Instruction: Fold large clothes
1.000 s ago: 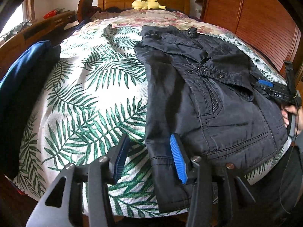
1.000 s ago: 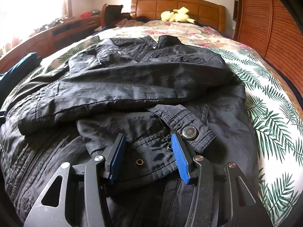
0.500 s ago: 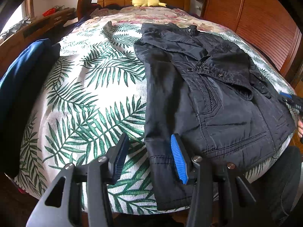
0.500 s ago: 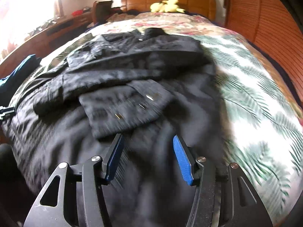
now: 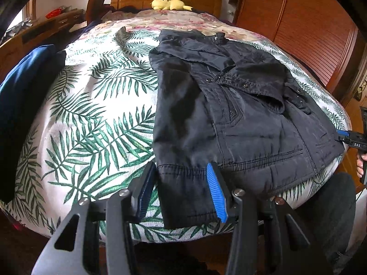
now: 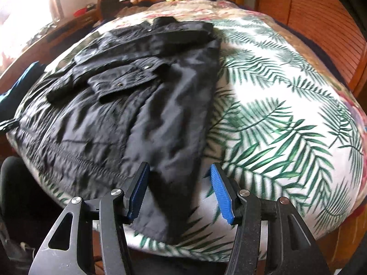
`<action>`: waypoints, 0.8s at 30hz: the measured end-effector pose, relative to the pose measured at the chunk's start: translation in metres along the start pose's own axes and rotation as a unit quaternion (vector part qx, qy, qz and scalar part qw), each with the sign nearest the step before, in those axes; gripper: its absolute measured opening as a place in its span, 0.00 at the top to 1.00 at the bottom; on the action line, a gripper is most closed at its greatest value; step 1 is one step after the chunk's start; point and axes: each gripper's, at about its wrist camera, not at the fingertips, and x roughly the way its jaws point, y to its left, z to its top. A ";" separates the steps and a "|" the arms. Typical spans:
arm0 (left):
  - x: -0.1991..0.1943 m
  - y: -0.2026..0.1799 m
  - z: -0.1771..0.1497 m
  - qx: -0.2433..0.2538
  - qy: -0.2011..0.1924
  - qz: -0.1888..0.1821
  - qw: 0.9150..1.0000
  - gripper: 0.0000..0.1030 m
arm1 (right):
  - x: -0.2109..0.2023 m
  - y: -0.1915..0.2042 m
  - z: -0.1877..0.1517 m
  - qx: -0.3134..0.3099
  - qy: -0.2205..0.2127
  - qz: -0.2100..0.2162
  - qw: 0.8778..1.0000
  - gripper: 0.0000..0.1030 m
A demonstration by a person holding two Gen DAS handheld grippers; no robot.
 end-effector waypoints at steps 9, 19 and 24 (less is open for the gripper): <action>-0.007 -0.006 -0.009 -0.005 -0.008 0.000 1.000 0.59 | -0.013 0.017 -0.005 -0.012 -0.024 0.033 0.999 0.53; -0.004 0.001 -0.013 -0.016 -0.009 -0.015 1.000 0.61 | 0.001 0.014 -0.012 0.003 -0.013 0.020 1.000 0.51; -0.005 -0.001 -0.013 -0.013 -0.016 -0.013 1.000 0.73 | 0.005 0.016 -0.013 -0.003 -0.014 0.013 1.000 0.53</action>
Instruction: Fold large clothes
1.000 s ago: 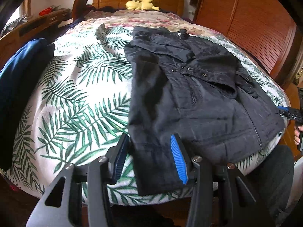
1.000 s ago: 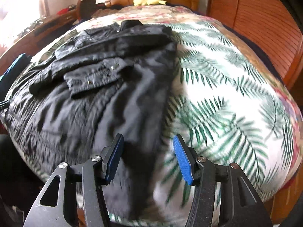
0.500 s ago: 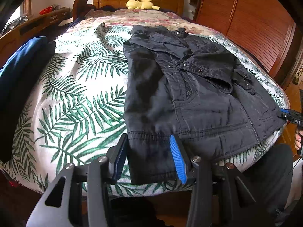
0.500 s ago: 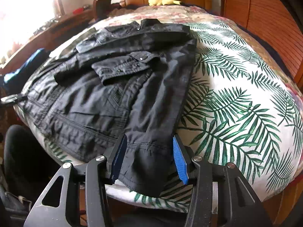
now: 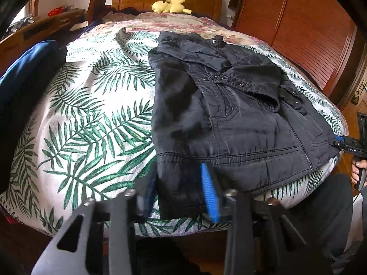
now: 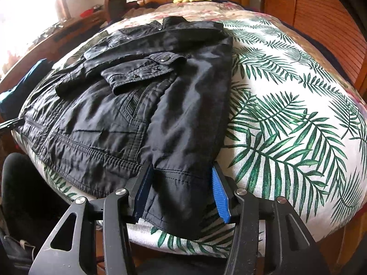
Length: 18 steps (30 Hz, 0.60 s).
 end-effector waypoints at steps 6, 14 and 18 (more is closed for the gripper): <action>-0.016 -0.004 0.012 -0.007 -0.024 -0.005 1.000 0.98 | -0.011 0.005 0.010 -0.007 -0.024 0.025 0.999 0.85; -0.076 -0.034 0.042 0.016 -0.092 -0.008 0.996 0.99 | -0.069 0.008 0.049 0.013 -0.118 0.076 0.990 0.91; -0.107 -0.051 0.052 0.034 -0.122 -0.009 0.992 0.99 | -0.104 0.014 0.062 0.006 -0.155 0.086 0.984 0.92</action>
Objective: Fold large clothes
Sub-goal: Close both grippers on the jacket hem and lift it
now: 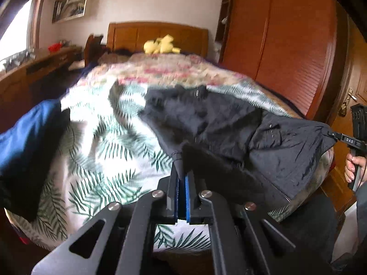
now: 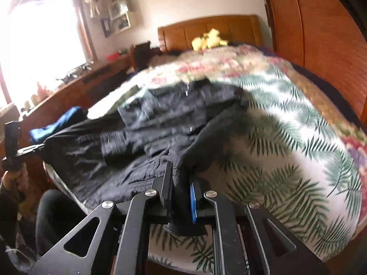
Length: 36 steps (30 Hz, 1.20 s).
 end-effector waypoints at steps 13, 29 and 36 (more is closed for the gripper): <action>-0.114 -0.036 0.064 0.047 -0.114 -0.035 0.992 0.99 | -0.119 0.038 0.063 -0.032 -0.138 0.017 0.990 0.93; -0.079 -0.025 0.047 0.042 -0.080 -0.017 0.996 0.99 | -0.129 0.035 0.052 -0.062 -0.129 -0.009 0.990 0.92; -0.011 -0.009 0.063 0.026 -0.057 0.003 0.998 0.99 | -0.051 -0.001 0.055 -0.039 -0.089 -0.025 0.995 0.92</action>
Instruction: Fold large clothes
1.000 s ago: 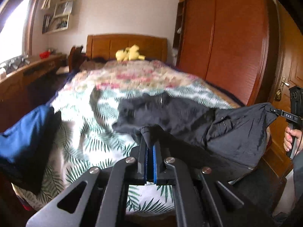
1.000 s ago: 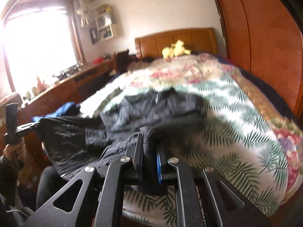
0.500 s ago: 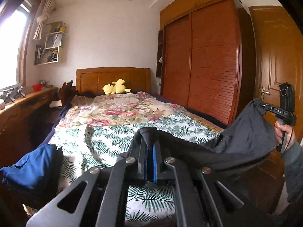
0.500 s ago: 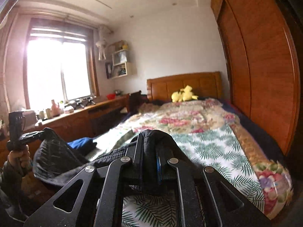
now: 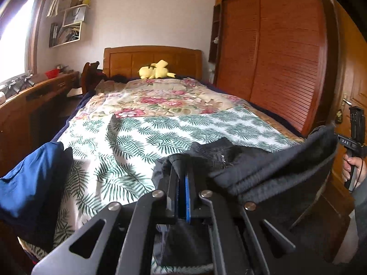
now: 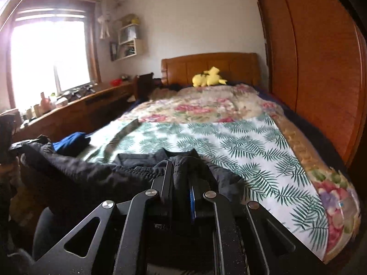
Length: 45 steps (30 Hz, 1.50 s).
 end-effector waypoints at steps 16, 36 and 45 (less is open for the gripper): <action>0.128 0.015 0.055 0.036 0.015 0.029 0.999 0.98 | 0.155 -0.065 0.041 -0.008 0.017 -0.098 0.995 0.91; 0.218 0.047 -0.012 -0.017 0.076 0.008 0.997 0.93 | 0.248 -0.080 -0.024 -0.011 0.117 -0.143 0.983 0.89; 0.207 0.048 -0.015 -0.016 0.080 -0.003 0.997 0.90 | 0.256 -0.079 -0.031 -0.016 0.134 -0.166 0.977 0.87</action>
